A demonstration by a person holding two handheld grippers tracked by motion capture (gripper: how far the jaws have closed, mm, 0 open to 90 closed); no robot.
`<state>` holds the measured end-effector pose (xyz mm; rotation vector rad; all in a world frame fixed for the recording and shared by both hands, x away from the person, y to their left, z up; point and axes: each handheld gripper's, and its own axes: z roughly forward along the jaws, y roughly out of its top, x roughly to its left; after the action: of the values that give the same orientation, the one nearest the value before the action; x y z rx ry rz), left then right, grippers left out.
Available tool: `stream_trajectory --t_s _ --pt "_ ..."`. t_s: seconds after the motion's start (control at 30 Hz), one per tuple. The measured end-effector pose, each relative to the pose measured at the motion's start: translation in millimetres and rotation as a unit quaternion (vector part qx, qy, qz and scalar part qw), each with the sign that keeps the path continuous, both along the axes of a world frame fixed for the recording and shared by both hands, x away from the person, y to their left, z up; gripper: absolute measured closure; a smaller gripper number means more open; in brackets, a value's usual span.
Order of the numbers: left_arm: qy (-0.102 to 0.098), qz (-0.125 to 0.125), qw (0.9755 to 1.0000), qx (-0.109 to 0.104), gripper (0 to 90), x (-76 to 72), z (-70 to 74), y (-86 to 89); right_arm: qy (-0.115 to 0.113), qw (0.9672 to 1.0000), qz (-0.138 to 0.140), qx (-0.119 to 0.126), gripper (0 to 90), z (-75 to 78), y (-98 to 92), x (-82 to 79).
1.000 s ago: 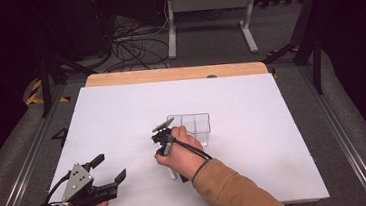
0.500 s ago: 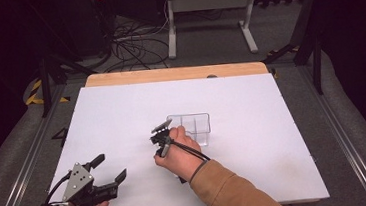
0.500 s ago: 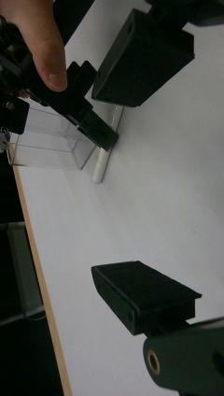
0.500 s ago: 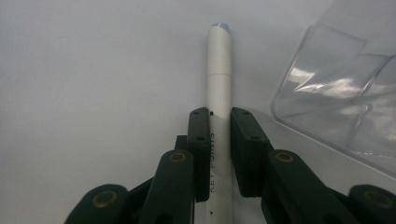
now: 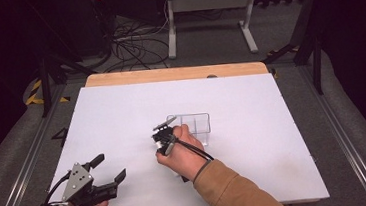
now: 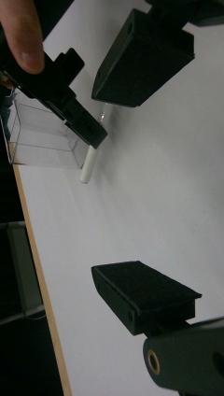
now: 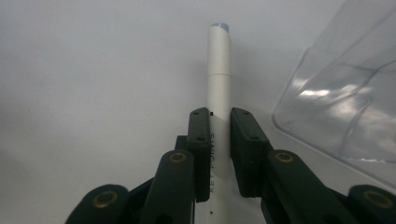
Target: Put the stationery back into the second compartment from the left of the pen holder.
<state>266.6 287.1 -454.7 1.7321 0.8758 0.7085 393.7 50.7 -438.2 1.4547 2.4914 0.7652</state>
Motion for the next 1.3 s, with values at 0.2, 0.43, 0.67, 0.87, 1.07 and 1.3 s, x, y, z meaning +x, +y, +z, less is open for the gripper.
stream_trajectory --t_s 0.2,0.43,0.67,0.87,1.07,1.3 --pt "0.003 -0.001 1.0 0.0 15.4 0.2 -0.3 -0.8 -0.042 0.9982 0.026 0.035 79.2 18.4 -11.6 -4.9" --pt "0.006 -0.001 1.0 -0.001 15.5 1.0 -0.7 -0.2 -0.086 0.9919 0.054 0.076 79.2 36.3 -22.0 -11.4" --pt "0.004 0.0 1.0 -0.002 15.5 1.0 -0.8 0.0 -0.135 0.981 0.088 0.109 79.2 48.6 -28.4 -16.6" --pt "0.004 0.001 1.0 -0.002 15.5 1.0 -0.7 0.3 -0.165 0.9701 0.109 0.14 79.2 59.1 -36.4 -19.1" --pt "0.004 0.001 1.0 -0.001 15.4 1.1 -0.7 0.1 -0.195 0.9591 0.123 0.164 79.2 66.9 -45.5 -20.6" --pt "0.006 0.0 1.0 -0.003 15.5 1.1 -1.0 -0.7 -0.195 0.9452 0.147 0.217 79.2 75.1 -57.9 -19.7"
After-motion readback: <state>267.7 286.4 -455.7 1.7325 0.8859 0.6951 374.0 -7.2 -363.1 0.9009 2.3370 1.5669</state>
